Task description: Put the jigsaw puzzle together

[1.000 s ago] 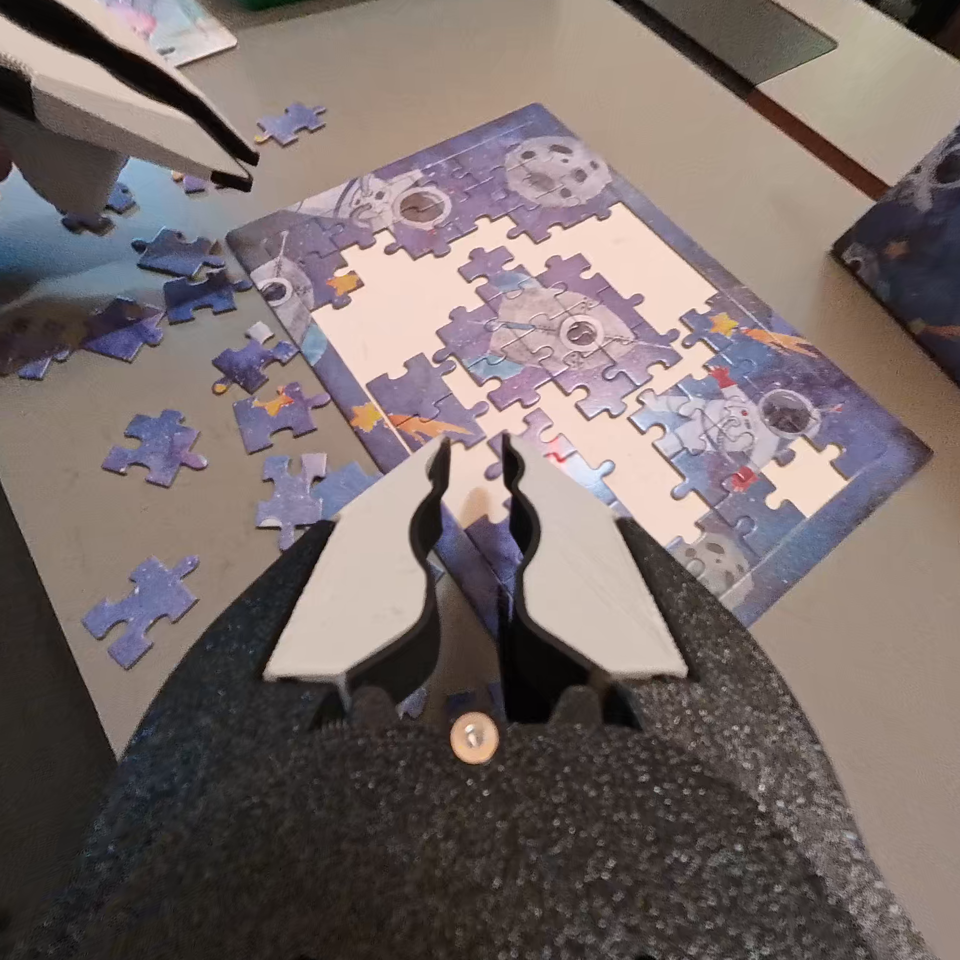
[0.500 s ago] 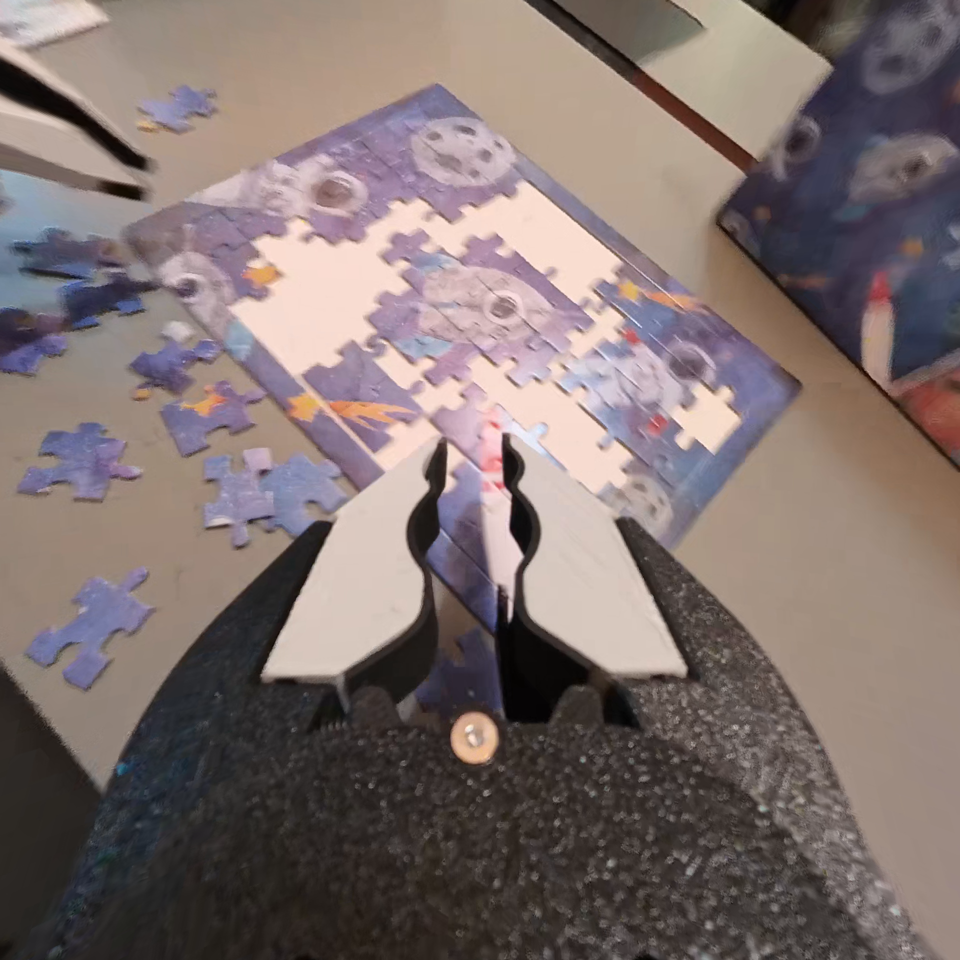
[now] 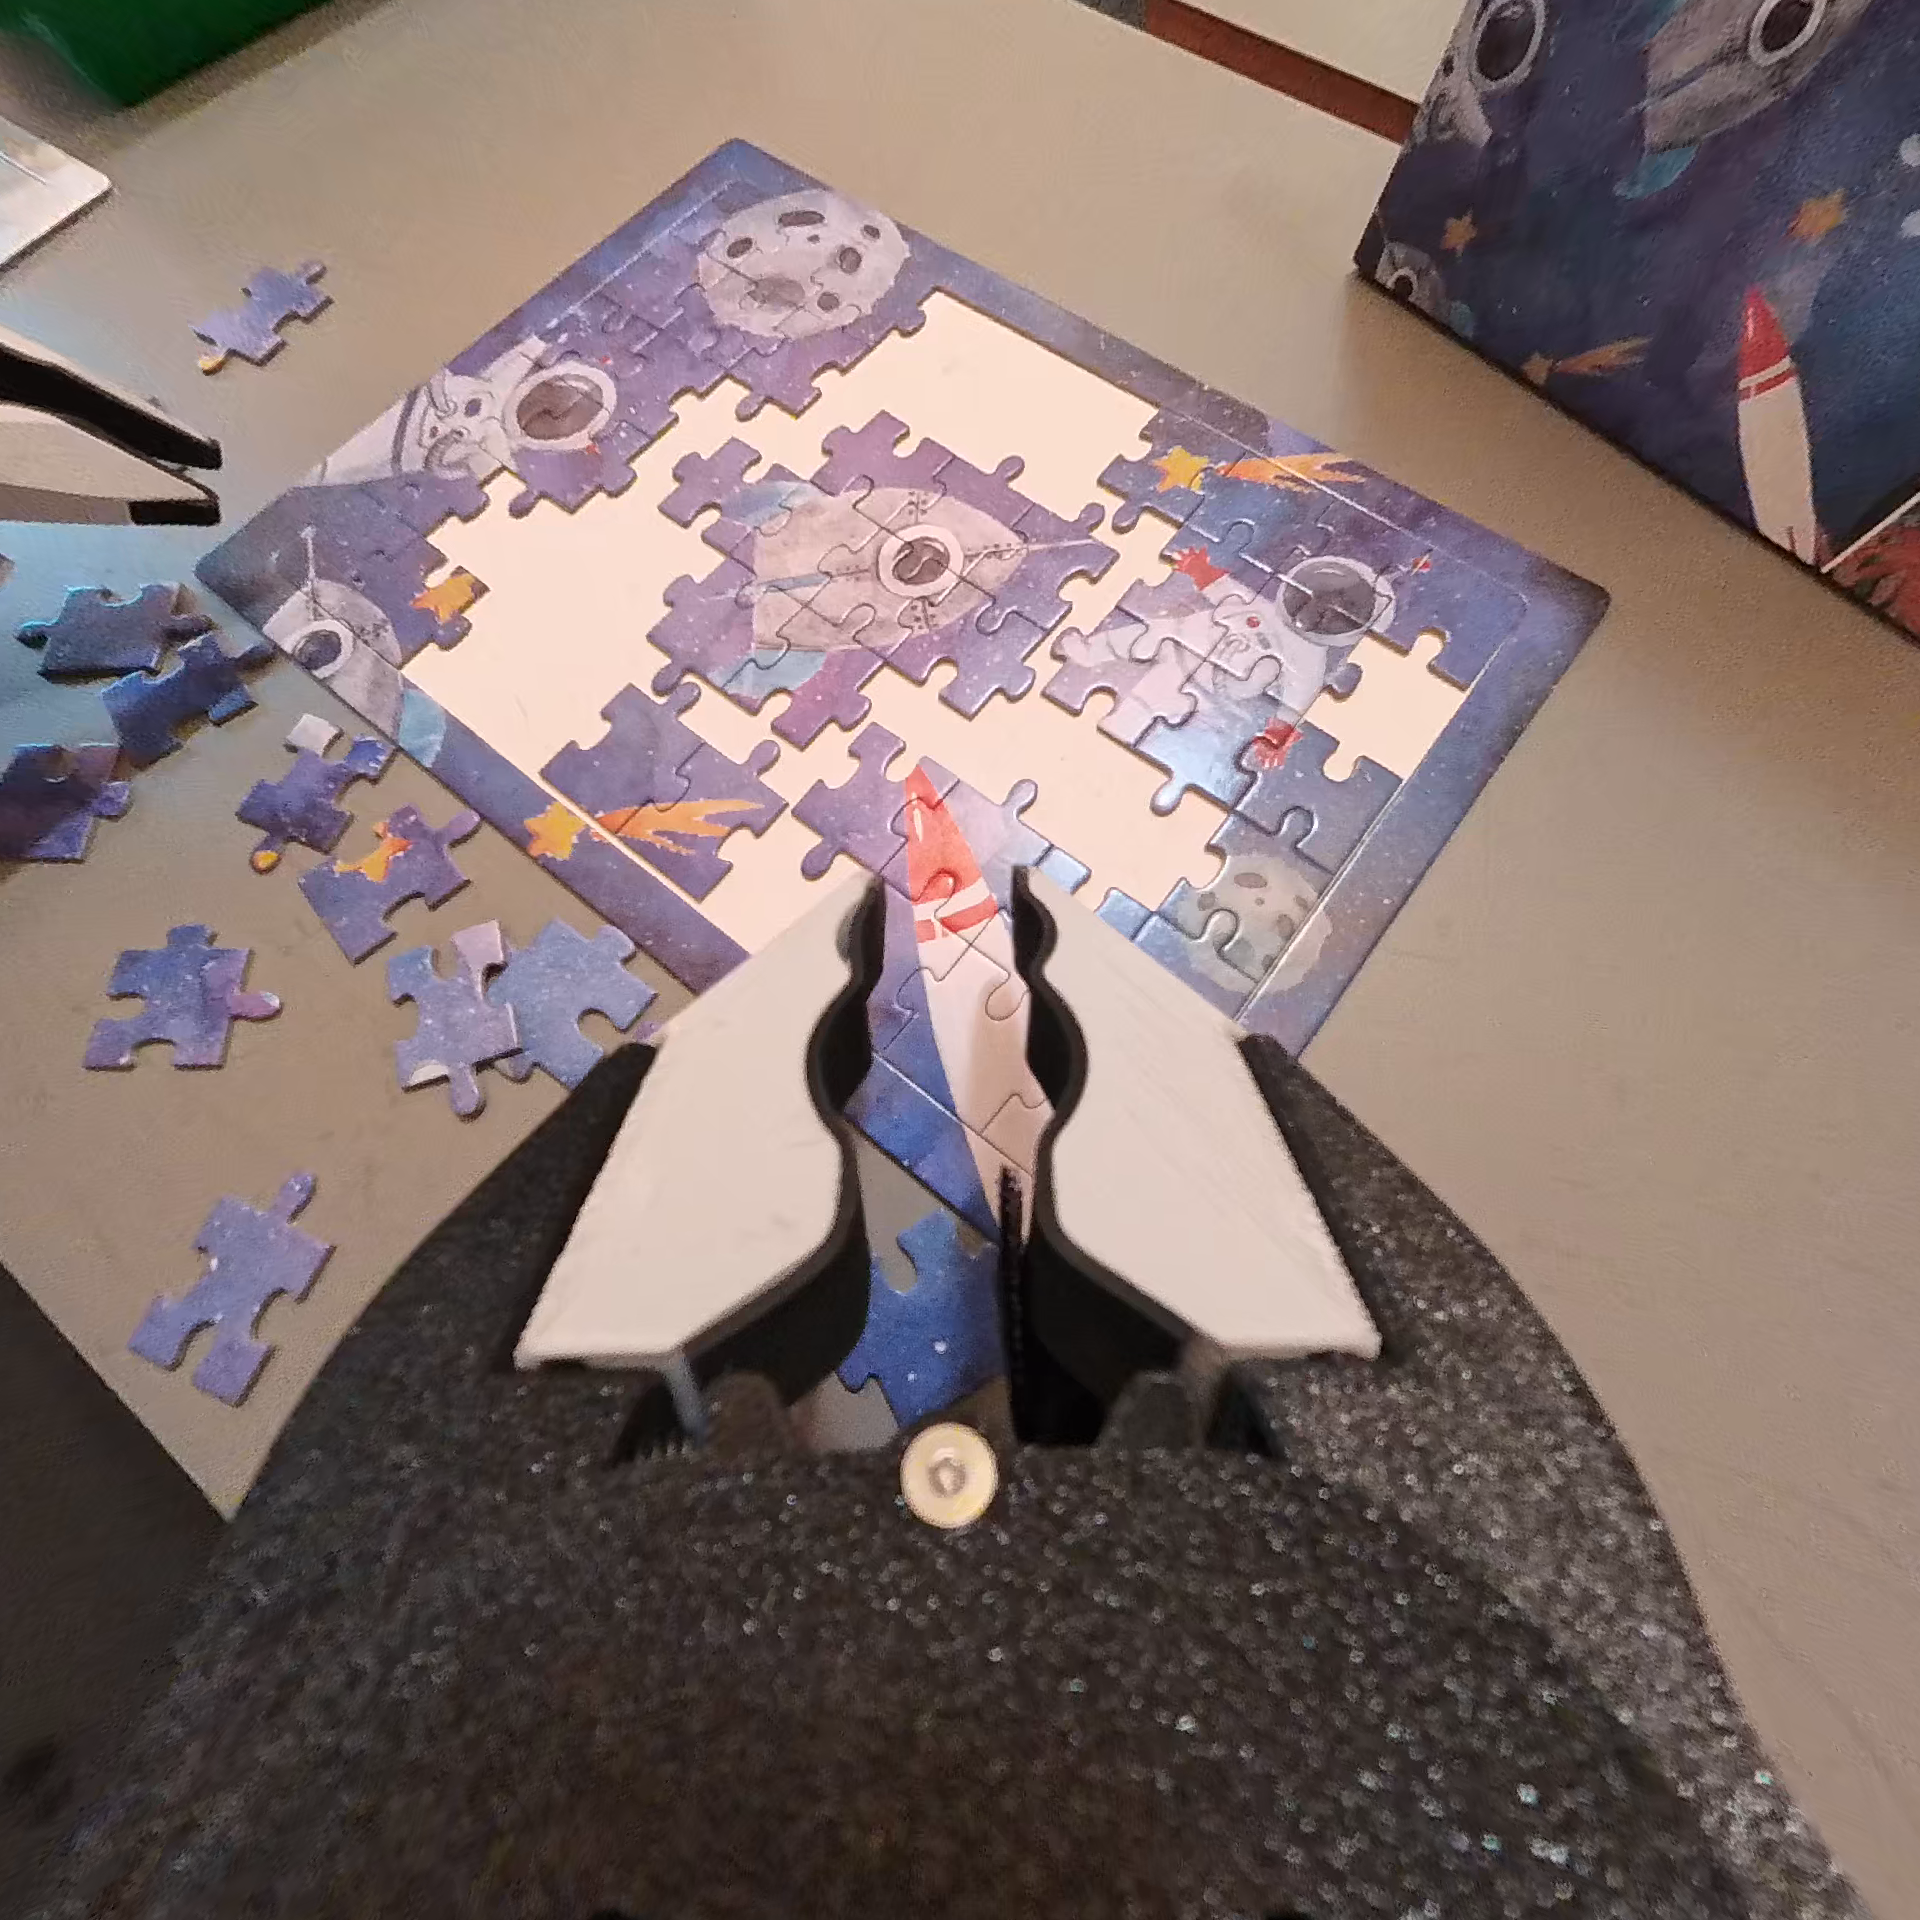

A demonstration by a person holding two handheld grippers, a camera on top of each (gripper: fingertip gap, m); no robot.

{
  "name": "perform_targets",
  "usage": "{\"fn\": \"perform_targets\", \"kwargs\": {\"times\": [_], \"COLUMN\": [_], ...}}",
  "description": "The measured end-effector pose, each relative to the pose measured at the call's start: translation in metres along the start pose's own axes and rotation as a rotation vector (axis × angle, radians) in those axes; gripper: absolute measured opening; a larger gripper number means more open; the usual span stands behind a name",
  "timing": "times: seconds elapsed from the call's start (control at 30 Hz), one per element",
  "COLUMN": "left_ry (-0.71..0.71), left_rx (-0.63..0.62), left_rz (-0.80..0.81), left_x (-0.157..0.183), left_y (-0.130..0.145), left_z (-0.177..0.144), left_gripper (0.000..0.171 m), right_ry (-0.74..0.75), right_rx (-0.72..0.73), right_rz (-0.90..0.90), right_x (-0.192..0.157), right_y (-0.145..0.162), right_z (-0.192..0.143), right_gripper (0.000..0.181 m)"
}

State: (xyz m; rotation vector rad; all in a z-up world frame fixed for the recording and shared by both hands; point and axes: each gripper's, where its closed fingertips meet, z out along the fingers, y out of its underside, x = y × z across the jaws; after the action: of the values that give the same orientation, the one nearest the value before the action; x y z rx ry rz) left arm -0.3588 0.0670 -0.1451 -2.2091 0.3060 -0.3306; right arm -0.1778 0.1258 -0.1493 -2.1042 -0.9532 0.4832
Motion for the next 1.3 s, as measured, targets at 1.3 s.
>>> {"fn": "perform_targets", "kwargs": {"times": [1.3], "left_ry": [0.021], "left_rx": [-0.034], "left_rz": [-0.005], "left_x": [0.0024], "left_y": [0.0067], "left_z": [0.0026], "left_gripper": [0.014], "right_ry": [-0.014], "right_rx": [-0.025], "right_rz": [0.001], "right_x": [-0.0005], "right_y": [0.0046], "right_z": [0.0037], "right_gripper": [0.024]}}
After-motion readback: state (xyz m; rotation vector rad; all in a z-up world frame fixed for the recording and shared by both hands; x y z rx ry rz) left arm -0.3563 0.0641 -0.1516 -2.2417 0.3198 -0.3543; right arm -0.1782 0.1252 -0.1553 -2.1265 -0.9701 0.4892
